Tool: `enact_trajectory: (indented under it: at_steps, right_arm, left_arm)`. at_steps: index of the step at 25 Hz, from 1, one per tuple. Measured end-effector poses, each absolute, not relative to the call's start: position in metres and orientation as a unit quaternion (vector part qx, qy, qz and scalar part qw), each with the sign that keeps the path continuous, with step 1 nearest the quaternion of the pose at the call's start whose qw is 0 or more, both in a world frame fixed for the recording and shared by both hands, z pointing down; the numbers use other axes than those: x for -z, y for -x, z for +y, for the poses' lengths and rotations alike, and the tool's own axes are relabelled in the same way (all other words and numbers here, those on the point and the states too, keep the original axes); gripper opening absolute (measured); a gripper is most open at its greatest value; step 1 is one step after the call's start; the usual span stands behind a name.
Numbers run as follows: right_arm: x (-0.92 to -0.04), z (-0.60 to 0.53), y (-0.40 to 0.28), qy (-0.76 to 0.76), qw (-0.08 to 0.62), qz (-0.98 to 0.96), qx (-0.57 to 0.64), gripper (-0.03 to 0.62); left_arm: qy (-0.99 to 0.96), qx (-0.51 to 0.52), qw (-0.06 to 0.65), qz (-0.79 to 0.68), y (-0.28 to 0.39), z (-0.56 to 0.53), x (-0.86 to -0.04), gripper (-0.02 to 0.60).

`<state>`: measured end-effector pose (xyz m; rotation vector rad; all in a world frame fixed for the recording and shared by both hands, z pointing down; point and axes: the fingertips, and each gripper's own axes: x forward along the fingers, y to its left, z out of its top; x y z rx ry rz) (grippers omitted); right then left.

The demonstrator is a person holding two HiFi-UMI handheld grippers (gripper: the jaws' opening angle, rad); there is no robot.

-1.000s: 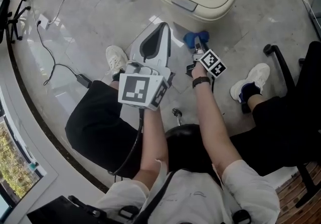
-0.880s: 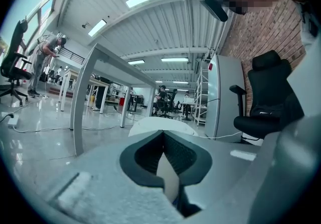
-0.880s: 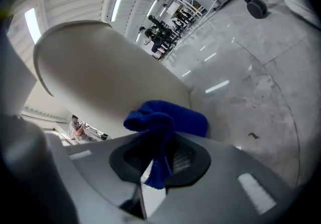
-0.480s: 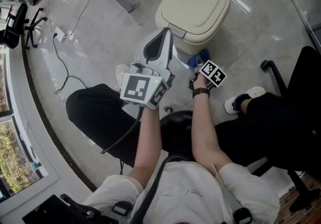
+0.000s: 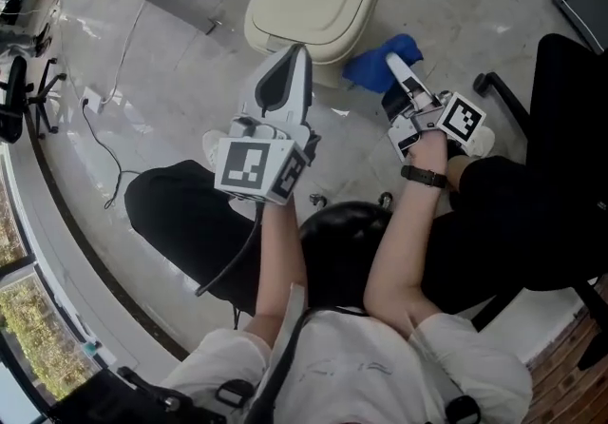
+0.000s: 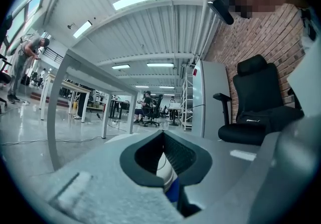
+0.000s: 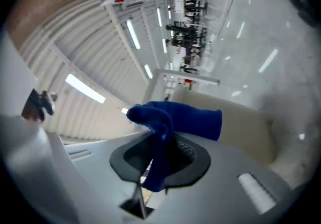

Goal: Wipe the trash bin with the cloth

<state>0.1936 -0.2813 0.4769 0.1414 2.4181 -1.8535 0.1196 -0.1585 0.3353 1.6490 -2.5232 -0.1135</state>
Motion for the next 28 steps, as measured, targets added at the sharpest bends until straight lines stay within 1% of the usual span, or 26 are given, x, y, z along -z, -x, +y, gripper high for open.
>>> enact_trajectory:
  at_steps: [2,3,5,7,9,11,13,18,22,23,25,27,28]
  right_arm:
    - [-0.414,-0.273,-0.198,-0.145,0.109,0.79,0.585,0.061]
    - [-0.392,-0.263,-0.197,-0.185,0.122,0.791,0.571,0.061]
    - [-0.381,-0.246,-0.189,-0.223,0.107,0.801,0.545,0.061]
    - [-0.413,-0.242,-0.174,-0.19,0.065,0.813,0.547,0.061]
    - [-0.469,-0.248,-0.167,-0.119,0.016,0.818,0.562,0.061]
    - [-0.537,-0.25,-0.167,-0.041,-0.051,0.812,0.58,0.061]
    - [-0.596,-0.247,-0.162,0.015,-0.121,0.811,0.573,0.061]
    - [-0.703,-0.234,-0.149,0.073,-0.253,0.821,0.508,0.061]
    - [-0.765,-0.229,-0.155,0.107,-0.37,0.843,0.375,0.061]
    - [-0.771,-0.229,-0.155,0.108,-0.38,0.845,0.361,0.061]
    - [-0.77,-0.231,-0.154,0.111,-0.359,0.835,0.403,0.061]
    - [-0.746,-0.238,-0.158,0.106,-0.299,0.814,0.486,0.061]
    - [-0.723,-0.246,-0.163,0.096,-0.257,0.805,0.525,0.063]
  left_arm:
    - [-0.549,0.041,0.06,-0.833,-0.124,-0.159,-0.331,0.0]
    - [-0.55,0.042,0.058,-0.832,-0.125,-0.16,-0.329,0.0]
    - [-0.552,0.043,0.057,-0.831,-0.127,-0.16,-0.327,0.0]
    - [-0.554,0.042,0.057,-0.83,-0.129,-0.16,-0.327,0.0]
    - [-0.557,0.038,0.057,-0.828,-0.132,-0.161,-0.328,0.0]
    - [-0.564,0.037,0.055,-0.823,-0.136,-0.161,-0.333,0.0]
    - [-0.565,0.031,0.061,-0.822,-0.137,-0.161,-0.342,0.0]
    - [-0.559,0.023,0.077,-0.825,-0.135,-0.157,-0.364,0.0]
    - [-0.556,0.02,0.092,-0.826,-0.132,-0.15,-0.381,0.0]
    - [-0.555,0.023,0.094,-0.826,-0.131,-0.149,-0.384,0.0]
    - [-0.551,0.031,0.099,-0.828,-0.128,-0.145,-0.386,0.0]
    - [-0.552,0.04,0.096,-0.827,-0.126,-0.143,-0.386,0.0]
    - [-0.555,0.041,0.093,-0.825,-0.126,-0.143,-0.384,0.0]
